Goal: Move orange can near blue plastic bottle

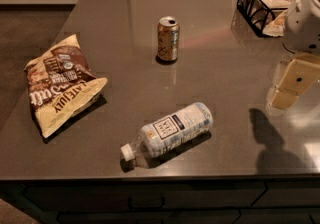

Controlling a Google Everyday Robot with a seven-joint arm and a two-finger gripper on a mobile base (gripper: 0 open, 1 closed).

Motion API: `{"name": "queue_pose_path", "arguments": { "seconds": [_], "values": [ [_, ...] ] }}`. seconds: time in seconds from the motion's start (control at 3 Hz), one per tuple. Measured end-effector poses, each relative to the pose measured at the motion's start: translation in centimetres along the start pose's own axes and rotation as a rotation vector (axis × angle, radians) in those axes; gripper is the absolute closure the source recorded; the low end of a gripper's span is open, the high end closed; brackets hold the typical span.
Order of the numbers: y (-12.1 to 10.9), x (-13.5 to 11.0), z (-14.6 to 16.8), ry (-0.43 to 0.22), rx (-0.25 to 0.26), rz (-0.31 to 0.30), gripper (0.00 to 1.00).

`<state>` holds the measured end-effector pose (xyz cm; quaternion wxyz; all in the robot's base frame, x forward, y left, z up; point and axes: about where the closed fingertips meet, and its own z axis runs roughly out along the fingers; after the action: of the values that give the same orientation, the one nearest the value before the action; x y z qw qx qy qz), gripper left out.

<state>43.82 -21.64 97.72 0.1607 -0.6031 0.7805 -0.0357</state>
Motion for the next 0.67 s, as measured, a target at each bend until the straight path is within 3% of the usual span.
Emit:
{"name": "queue_pose_path", "arguments": {
  "seconds": [0.33, 0.67],
  "values": [
    [0.0, -0.1, 0.0, -0.001, 0.002, 0.000, 0.00],
    [-1.3, -1.8, 0.9, -0.028, 0.013, -0.007, 0.00]
  ]
}}
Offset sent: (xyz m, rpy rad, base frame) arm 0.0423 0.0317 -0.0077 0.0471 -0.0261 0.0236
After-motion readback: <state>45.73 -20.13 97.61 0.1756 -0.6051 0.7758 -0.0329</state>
